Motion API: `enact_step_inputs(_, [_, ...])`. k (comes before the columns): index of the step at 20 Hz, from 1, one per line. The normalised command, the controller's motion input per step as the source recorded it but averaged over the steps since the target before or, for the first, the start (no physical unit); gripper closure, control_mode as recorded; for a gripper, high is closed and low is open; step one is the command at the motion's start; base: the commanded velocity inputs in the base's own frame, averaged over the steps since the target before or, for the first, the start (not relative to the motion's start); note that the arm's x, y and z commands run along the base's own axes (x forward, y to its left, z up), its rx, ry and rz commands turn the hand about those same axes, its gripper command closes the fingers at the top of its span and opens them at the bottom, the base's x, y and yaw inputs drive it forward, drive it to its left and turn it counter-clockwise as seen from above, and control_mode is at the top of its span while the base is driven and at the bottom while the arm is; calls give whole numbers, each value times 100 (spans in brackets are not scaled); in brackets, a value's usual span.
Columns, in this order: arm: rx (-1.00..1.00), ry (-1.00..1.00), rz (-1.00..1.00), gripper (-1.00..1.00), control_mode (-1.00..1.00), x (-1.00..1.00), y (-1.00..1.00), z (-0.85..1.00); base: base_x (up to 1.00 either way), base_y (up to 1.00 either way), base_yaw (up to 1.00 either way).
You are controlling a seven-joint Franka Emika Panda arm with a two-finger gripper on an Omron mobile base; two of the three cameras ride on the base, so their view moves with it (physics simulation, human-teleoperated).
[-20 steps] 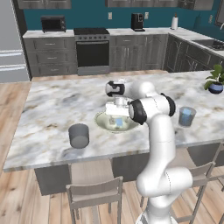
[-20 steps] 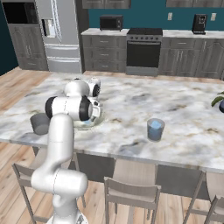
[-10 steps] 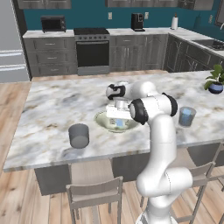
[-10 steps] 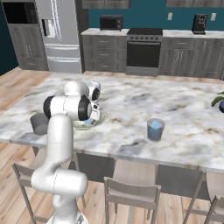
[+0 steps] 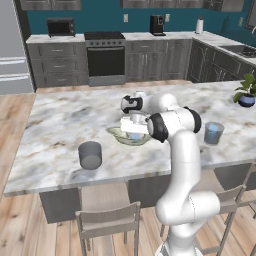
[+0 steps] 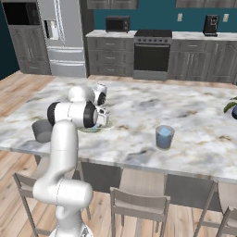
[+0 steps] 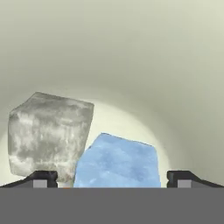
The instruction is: There are four ice cubes in the ice bowl. Place two ice cubes in each glass of water.
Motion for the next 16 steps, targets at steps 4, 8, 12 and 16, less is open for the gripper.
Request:
enact_step_inputs(4, [0, -4, 0, 100, -100, 0, 0, 0, 0, 0, 0])
enact_step_inputs(8, [0, -3, 0, 100, -100, -12, 0, 0, 0, 0, 0])
enact_step_inputs(12, [0, -5, 0, 100, -100, -28, 1, 24, 0, 0, 0])
enact_step_inputs(16, [0, -13, 0, 100, -100, -36, 28, 66, 0, 0, 0])
